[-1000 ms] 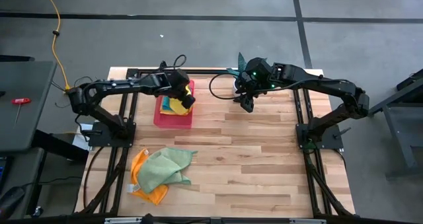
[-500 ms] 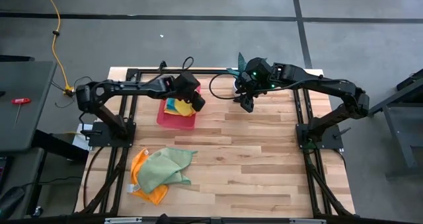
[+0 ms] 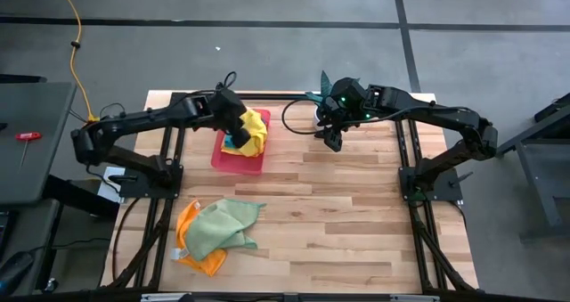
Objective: Fold microfiber towels
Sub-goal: Put the folded yellow microfiber towel into the pink bin
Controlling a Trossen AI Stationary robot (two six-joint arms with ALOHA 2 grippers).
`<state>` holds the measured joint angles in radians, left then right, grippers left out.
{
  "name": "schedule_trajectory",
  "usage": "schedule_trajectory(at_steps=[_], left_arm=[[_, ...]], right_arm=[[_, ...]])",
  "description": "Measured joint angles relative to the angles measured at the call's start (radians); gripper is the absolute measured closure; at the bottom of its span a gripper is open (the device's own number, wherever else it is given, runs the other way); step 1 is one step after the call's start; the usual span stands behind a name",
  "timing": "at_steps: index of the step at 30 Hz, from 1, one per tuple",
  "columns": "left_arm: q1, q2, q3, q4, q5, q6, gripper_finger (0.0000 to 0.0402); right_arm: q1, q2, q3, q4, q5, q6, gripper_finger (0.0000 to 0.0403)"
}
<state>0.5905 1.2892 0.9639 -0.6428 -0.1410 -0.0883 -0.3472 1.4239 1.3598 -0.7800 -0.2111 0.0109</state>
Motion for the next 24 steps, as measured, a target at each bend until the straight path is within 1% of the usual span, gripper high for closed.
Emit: schedule_trajectory(at_steps=[2, 4, 7, 10, 13, 15, 18, 22, 24], left_arm=[[0.011, 0.005, -0.008, -0.023, 0.005, 0.036, 0.0363], [0.020, 0.023, -0.009, -0.027, 0.016, 0.051, 0.0334], [0.026, 0.068, -0.010, -0.044, 0.023, 0.054, 0.0279], [0.017, 0.115, -0.005, -0.041, 0.023, 0.088, 0.0222], [0.003, 0.170, 0.007, -0.058, -0.012, 0.100, 0.0172], [-0.008, 0.203, 0.025, -0.081, -0.042, 0.094, 0.0147], [-0.027, 0.241, 0.051, -0.093, -0.065, 0.094, 0.0125], [-0.045, 0.263, 0.061, -0.088, -0.161, 0.116, 0.0120], [-0.044, 0.275, 0.061, -0.093, -0.176, 0.127, 0.0120]], right_arm=[[0.000, 0.000, 0.000, 0.000, 0.000, -0.010, 0.0206], [0.000, 0.000, 0.000, 0.001, 0.000, -0.009, 0.0206], [0.000, 0.000, 0.000, 0.001, 0.000, -0.008, 0.0206], [0.000, 0.000, 0.000, 0.000, 0.000, -0.008, 0.0206], [0.000, 0.000, 0.000, 0.000, 0.000, -0.008, 0.0206], [0.000, 0.000, 0.000, 0.001, 0.000, -0.008, 0.0206], [0.000, 0.000, 0.000, 0.000, 0.000, -0.007, 0.0206], [0.000, 0.000, 0.000, 0.000, 0.000, 0.017, 0.0206], [0.000, 0.000, 0.000, 0.000, 0.000, 0.041, 0.0206]])
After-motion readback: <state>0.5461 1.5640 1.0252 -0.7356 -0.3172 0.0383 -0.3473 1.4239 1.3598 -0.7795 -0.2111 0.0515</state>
